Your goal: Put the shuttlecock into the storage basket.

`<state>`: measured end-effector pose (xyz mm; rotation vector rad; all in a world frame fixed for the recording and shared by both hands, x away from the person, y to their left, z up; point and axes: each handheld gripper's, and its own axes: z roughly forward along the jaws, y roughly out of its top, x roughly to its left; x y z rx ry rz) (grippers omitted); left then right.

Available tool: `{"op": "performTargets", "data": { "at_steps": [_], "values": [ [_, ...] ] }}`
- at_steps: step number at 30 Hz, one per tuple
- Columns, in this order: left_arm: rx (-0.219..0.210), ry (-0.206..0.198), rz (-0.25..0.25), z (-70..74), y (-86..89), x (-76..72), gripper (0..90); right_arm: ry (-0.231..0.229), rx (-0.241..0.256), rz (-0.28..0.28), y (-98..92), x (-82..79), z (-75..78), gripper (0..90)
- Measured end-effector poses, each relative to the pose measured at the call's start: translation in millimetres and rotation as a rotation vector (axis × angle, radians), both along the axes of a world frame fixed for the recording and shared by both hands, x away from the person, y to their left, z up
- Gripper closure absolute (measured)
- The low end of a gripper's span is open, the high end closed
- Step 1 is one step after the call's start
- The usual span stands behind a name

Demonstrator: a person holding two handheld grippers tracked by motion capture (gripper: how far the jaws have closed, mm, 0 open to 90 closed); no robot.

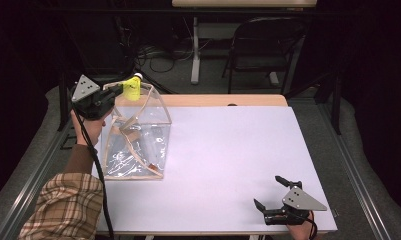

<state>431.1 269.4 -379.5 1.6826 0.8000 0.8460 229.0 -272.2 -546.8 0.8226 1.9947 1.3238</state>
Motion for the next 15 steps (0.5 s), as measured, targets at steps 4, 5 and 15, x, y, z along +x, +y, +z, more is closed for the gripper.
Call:
{"op": "performTargets", "data": {
  "at_steps": [4, 5, 15],
  "values": [
    [0.004, 0.003, 0.009, -0.7, 1.4, 0.8, 89.8, -0.001, 0.0, 0.0, 0.1, 0.1, 0.0, 0.0],
    [0.002, 0.006, 0.015, -1.0, 1.9, 1.1, 89.8, 0.0, -0.001, 0.001, 0.0, 0.3, -0.1, 0.0],
    [0.002, 0.041, 0.057, -5.1, 4.1, 5.3, 89.8, -0.002, 0.0, 0.003, 0.2, 0.0, 0.1, 0.0]
  ]
}}
